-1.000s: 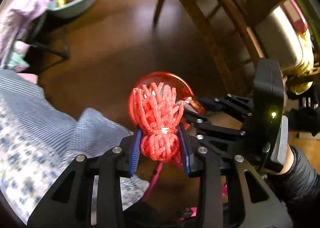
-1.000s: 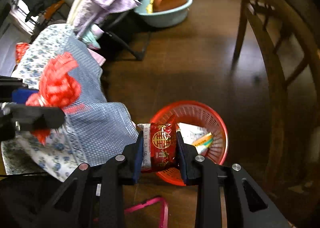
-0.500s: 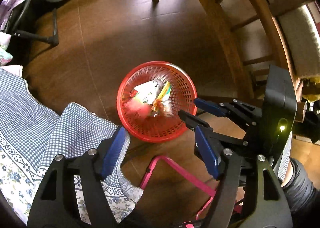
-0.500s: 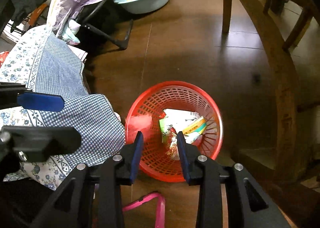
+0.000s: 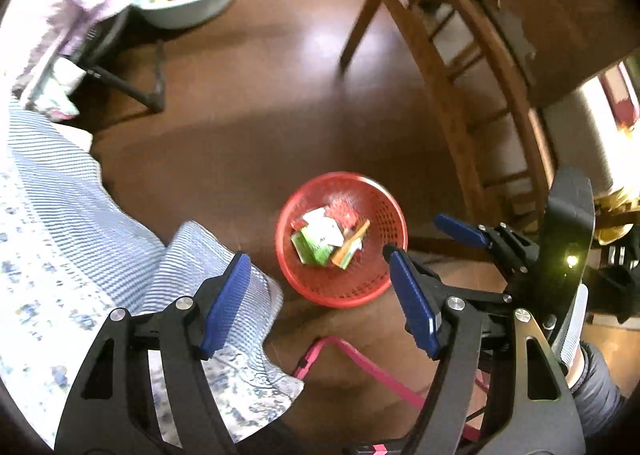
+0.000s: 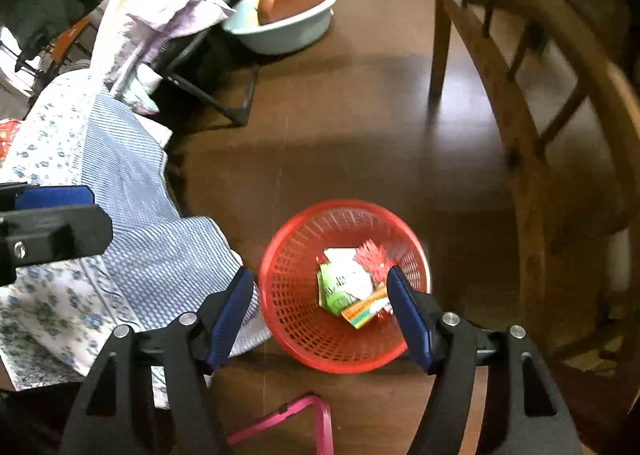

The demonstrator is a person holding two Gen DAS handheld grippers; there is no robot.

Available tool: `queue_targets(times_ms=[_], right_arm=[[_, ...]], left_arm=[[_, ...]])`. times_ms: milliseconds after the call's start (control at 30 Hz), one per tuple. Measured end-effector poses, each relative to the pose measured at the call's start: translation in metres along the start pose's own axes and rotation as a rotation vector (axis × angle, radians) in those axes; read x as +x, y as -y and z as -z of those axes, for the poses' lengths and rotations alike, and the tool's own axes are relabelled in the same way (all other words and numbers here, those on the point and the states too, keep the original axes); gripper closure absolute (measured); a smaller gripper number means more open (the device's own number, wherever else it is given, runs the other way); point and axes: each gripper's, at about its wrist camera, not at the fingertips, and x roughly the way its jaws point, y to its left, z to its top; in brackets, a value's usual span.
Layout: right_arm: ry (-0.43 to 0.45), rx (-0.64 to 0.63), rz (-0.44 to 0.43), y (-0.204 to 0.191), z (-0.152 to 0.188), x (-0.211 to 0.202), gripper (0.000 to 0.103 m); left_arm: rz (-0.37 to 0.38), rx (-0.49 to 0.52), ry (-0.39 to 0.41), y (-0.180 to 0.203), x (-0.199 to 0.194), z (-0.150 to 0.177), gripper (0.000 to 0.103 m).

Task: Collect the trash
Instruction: 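Swing both open tools back toward the bed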

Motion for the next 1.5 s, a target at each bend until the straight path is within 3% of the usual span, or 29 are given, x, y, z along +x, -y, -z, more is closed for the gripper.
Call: queue_targets(times_ms=[200,267,433,700,1067,1333,1500], right_arm=[[0.099,-0.075,-0.008,-0.041,-0.024,-0.043,0.03],[0.14,-0.099,-0.016,-0.057,-0.031,-0.058,0.022],[0.227,-0.194,-0.056,-0.115,-0.049,-0.09,0.019],[0.277,-0.344,-0.135,-0.218,-0.054,-0.111,0.017],[0.256,-0.43,-0.176,-0.332,-0.037,-0.095,0.011],[0.206,-0.464,-0.169,-0.394,-0.021,-0.074,0.011],[0.221,-0.472,-0.142,-0.424,-0.023,-0.069,0.011]], left_arm=[[-0.014,-0.071,0.13,-0.024,-0.062,0.011,0.03],[-0.014,-0.097,0.156,-0.037,-0.084,0.019,0.027],[-0.043,-0.194,0.306,-0.081,-0.153,0.045,0.021],[-0.165,-0.407,0.501,-0.163,-0.237,0.103,0.011],[-0.33,-0.606,0.53,-0.26,-0.245,0.183,0.01],[-0.348,-0.785,0.521,-0.328,-0.236,0.224,0.01],[-0.373,-0.906,0.506,-0.364,-0.236,0.247,0.01]])
